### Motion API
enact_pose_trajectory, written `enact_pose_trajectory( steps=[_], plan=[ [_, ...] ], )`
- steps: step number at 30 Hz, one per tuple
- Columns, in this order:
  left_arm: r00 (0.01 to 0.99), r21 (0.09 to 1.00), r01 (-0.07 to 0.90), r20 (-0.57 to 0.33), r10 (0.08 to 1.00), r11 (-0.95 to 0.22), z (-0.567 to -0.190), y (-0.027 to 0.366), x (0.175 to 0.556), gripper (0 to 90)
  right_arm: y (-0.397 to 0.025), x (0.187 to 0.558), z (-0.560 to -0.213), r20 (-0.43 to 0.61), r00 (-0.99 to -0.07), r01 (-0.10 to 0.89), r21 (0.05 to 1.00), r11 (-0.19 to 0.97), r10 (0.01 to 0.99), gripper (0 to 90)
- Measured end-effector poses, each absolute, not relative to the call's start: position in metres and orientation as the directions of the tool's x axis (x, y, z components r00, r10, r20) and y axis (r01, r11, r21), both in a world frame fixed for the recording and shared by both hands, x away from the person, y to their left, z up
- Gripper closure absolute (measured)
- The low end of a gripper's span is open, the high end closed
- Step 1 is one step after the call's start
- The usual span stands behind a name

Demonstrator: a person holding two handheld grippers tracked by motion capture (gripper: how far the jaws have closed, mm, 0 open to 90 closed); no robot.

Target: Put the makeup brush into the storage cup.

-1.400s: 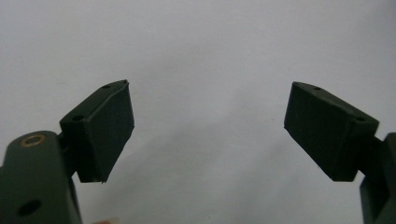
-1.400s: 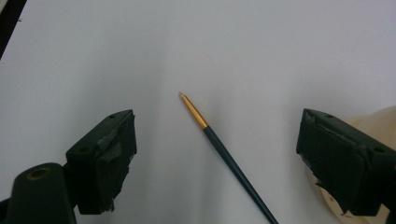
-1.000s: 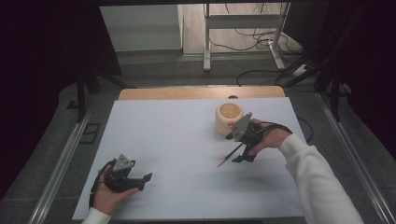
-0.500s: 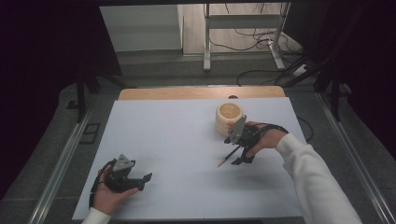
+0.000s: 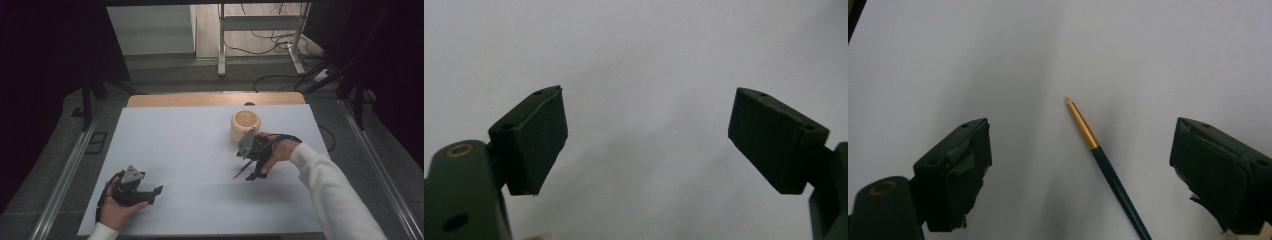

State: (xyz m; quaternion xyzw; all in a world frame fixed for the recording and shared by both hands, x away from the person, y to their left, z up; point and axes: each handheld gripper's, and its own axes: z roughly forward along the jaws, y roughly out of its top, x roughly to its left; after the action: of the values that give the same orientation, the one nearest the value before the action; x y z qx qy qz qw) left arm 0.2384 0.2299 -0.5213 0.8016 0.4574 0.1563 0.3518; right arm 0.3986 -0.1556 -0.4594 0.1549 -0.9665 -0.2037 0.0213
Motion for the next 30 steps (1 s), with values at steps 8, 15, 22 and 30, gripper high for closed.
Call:
enact_pose_trajectory(
  steps=[8,15,22,30],
  plan=[
    [0.533,0.707,0.623,-0.071,0.843,-0.334,-0.521,0.23,0.238,16.6,-0.154,0.402,-0.461,-0.027,-0.949,-0.3,0.388,0.871,-0.315,13.4],
    [0.534,0.707,0.623,-0.071,0.843,-0.334,-0.521,0.23,0.238,16.7,-0.15,0.405,-0.467,-0.029,-0.948,-0.303,0.382,0.873,-0.316,16.2],
    [0.533,0.705,0.624,-0.07,0.843,-0.336,-0.521,0.23,0.238,16.7,-0.147,0.408,-0.476,-0.022,-0.946,-0.308,0.366,0.878,-0.323,19.3],
    [0.535,0.704,0.625,-0.072,0.842,-0.337,-0.522,0.23,0.238,16.7,-0.146,0.414,-0.487,-0.003,-0.948,-0.303,0.323,0.897,-0.319,27.0]
  ],
)
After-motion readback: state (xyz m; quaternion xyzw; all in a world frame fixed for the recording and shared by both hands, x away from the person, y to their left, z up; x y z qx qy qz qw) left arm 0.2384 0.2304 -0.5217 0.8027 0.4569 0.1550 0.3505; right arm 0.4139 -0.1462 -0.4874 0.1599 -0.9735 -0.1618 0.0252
